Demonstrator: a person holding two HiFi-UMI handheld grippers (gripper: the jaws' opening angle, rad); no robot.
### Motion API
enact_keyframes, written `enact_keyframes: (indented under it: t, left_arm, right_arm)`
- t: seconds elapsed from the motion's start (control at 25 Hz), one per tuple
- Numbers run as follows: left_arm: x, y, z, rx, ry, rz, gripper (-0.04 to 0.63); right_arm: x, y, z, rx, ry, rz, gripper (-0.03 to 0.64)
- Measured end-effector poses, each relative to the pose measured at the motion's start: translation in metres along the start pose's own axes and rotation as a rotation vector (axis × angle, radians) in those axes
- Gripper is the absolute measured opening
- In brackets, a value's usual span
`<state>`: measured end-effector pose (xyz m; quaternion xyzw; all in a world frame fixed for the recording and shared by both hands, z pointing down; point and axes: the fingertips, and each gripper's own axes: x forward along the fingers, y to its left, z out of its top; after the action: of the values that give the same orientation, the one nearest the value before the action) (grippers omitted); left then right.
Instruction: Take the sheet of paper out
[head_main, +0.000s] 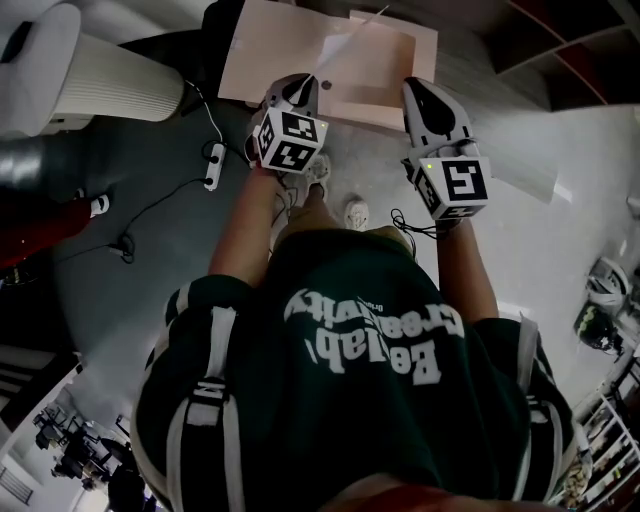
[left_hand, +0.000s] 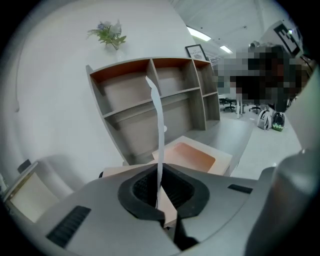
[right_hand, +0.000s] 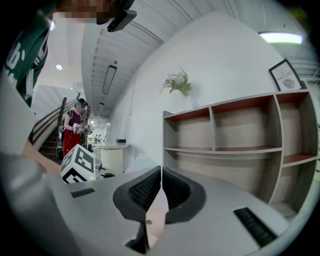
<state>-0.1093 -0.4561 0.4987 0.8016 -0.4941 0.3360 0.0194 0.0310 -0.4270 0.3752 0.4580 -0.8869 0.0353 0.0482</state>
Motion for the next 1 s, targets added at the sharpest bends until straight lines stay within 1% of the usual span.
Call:
enact_keyframes:
  t: [0.08,0.16,0.4,0.52,0.76,1.0]
  left_arm:
    - [-0.013,0.006,0.014,-0.028,-0.029,0.024,0.018]
    - [-0.027,0.008,0.028,-0.048,-0.062,0.044,0.018]
    - [-0.082,-0.019,0.066,-0.071,-0.179,0.100,0.018]
    - [-0.095,-0.029,0.084,-0.091,-0.226,0.101,0.018]
    - [-0.120,-0.048,0.118,-0.163,-0.317,0.094,0.018]
    - [-0.131,-0.062,0.133,-0.247,-0.370,0.088,0.018]
  right_arm:
    - [-0.001,0.001,0.009,-0.001,0.006,-0.023,0.035]
    - [-0.004,0.004,0.017,-0.006,-0.001,-0.023,0.035]
    - [-0.054,0.017,0.031,-0.014,-0.068,-0.024,0.035]
    - [-0.067,0.016,0.039,-0.011,-0.099,-0.028,0.035]
    - [-0.089,0.006,0.053,-0.007,-0.137,-0.025,0.035]
    - [-0.100,-0.017,0.049,0.017,-0.145,-0.049,0.035]
